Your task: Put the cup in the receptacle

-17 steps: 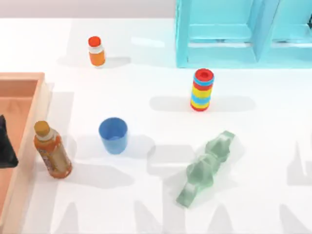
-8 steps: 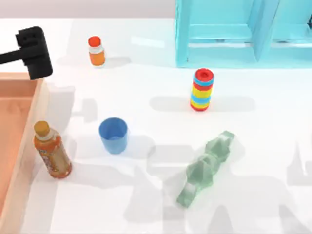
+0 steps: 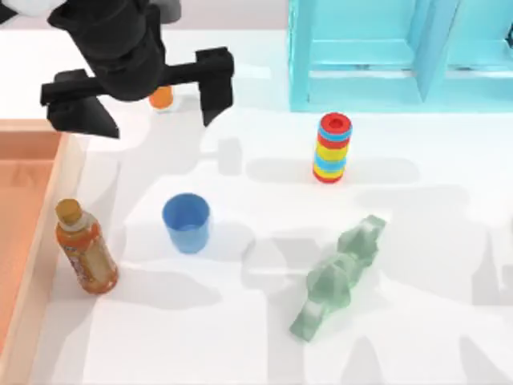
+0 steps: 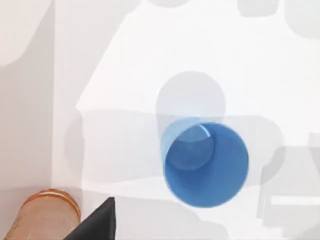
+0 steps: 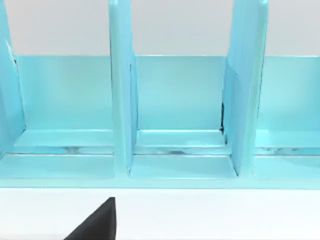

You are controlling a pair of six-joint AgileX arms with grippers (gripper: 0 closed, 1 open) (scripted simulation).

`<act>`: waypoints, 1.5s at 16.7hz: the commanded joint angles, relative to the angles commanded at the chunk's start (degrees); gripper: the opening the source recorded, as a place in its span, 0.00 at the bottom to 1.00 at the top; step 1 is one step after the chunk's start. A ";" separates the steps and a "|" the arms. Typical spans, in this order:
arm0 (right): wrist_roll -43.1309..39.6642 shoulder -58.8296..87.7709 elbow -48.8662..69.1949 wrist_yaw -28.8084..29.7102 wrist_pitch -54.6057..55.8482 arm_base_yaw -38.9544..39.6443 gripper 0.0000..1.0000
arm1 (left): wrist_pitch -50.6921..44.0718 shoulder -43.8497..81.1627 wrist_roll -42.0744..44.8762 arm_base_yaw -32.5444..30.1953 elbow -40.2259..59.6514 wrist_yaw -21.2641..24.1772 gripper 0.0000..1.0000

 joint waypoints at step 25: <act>0.00 0.00 0.00 0.00 0.00 0.00 1.00 | 10.13 19.44 -1.59 -5.97 -5.97 0.33 1.00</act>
